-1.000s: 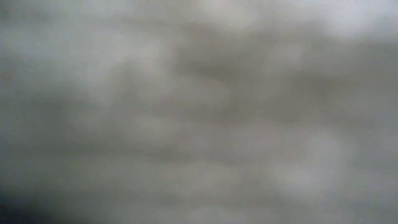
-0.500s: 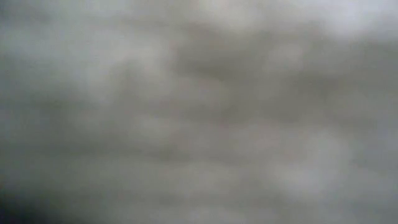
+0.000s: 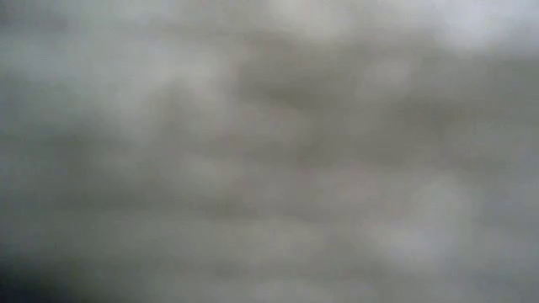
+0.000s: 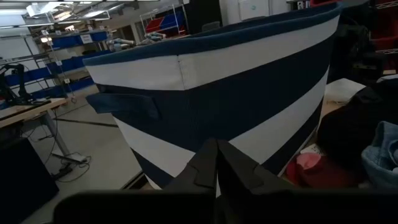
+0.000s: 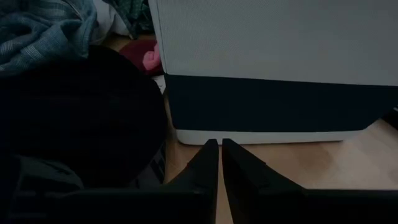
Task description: Sort clothes
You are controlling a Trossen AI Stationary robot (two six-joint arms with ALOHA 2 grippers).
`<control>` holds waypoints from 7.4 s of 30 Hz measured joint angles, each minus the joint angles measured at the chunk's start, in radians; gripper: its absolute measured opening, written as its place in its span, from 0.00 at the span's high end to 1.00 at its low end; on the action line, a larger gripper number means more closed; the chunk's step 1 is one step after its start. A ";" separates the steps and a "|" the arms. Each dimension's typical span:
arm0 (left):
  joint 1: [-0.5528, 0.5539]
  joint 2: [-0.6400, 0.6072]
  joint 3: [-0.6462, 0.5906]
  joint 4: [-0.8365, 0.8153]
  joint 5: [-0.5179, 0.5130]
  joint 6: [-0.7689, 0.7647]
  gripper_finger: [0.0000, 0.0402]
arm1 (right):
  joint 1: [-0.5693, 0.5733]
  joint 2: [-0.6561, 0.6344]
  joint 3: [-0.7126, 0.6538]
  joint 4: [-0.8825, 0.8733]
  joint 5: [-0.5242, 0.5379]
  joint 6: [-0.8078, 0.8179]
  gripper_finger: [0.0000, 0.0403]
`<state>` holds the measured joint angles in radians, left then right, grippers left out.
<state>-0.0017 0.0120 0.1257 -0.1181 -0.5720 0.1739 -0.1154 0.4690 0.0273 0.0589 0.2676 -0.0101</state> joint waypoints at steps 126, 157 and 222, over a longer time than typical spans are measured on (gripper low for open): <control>-0.198 1.047 1.001 -0.907 0.346 -0.987 1.00 | 0.000 0.000 0.000 0.016 0.000 0.000 0.94; 0.098 1.247 1.540 0.131 0.019 -0.072 1.00 | 0.000 0.000 0.000 0.045 0.000 0.000 0.94; -0.344 1.149 1.187 -1.041 -0.213 -0.963 0.76 | 0.000 0.000 0.000 0.068 0.000 0.000 0.94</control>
<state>-0.3459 1.1614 1.3132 -1.1587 -0.7853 -0.7892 -0.1154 0.4694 0.0273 0.1268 0.2672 -0.0101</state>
